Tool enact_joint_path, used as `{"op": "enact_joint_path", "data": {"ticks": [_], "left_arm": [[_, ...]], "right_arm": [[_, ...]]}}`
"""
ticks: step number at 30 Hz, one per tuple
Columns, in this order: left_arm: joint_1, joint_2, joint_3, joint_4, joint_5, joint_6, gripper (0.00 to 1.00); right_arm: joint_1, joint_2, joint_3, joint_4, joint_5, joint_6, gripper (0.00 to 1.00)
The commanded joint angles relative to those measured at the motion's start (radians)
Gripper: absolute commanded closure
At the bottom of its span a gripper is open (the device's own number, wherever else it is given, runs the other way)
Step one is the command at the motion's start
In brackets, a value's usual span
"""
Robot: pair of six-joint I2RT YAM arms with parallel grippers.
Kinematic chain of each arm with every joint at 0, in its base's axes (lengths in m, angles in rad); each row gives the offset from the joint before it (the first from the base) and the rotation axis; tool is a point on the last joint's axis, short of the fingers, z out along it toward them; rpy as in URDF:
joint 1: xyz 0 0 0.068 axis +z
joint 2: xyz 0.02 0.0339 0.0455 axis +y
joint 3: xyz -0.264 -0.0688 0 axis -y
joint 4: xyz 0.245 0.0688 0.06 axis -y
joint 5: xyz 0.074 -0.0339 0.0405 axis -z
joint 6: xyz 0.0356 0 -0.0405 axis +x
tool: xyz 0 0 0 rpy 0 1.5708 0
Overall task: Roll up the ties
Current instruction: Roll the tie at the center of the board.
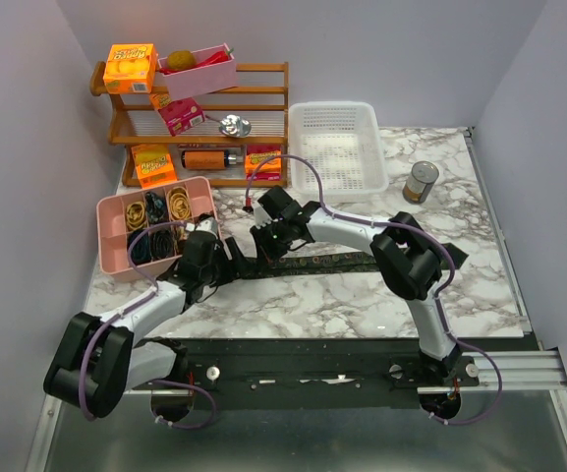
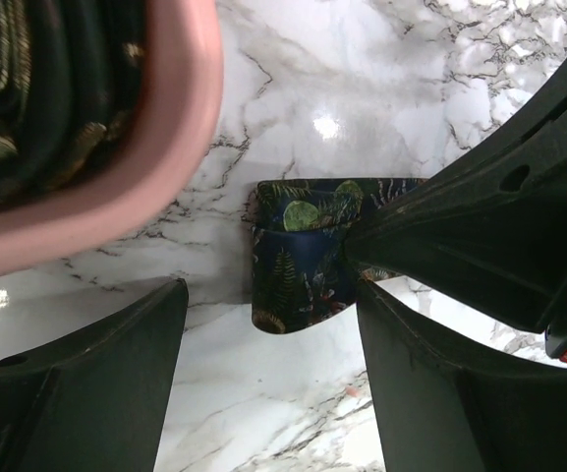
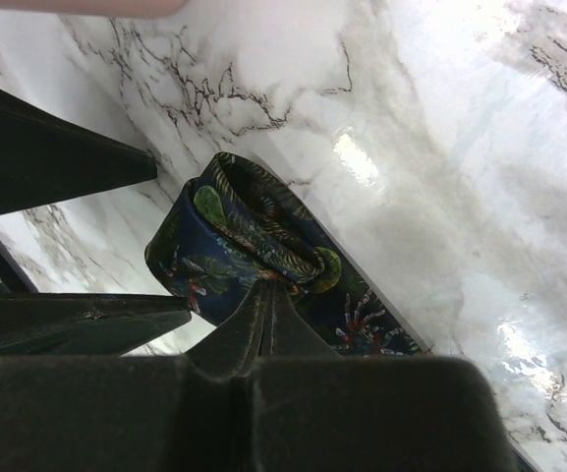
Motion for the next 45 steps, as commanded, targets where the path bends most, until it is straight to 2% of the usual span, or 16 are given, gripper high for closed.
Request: {"op": "enact_joint_path", "data": {"ticks": [1, 12, 20, 25, 30, 36, 45], "left_arm": [[0.006, 0.041, -0.026, 0.087, 0.038, -0.015, 0.23], [0.006, 0.087, -0.052, 0.196, 0.072, -0.031, 0.42], [0.006, 0.112, -0.081, 0.301, 0.079, -0.044, 0.48], [0.006, 0.1, -0.093, 0.333, 0.066, -0.041, 0.6], [0.006, 0.08, -0.087, 0.327, 0.059, -0.034, 0.71], [0.006, 0.066, -0.069, 0.287, 0.067, -0.024, 0.79], [0.004, 0.043, 0.003, 0.129, 0.035, 0.002, 0.84]], "right_arm": [[0.002, 0.028, 0.013, -0.005, 0.056, -0.016, 1.0], [0.0, 0.031, -0.016, -0.009, 0.074, -0.022, 1.0], [-0.001, 0.026, -0.031, 0.008, 0.031, -0.035, 1.0], [-0.004, 0.022, -0.036, 0.021, -0.001, -0.039, 1.0], [-0.003, 0.006, -0.036, 0.027, -0.016, -0.045, 0.99], [-0.004, -0.003, -0.031, 0.027, -0.01, -0.048, 1.0], [-0.004, 0.014, -0.016, 0.028, 0.0, -0.036, 0.99]]}}
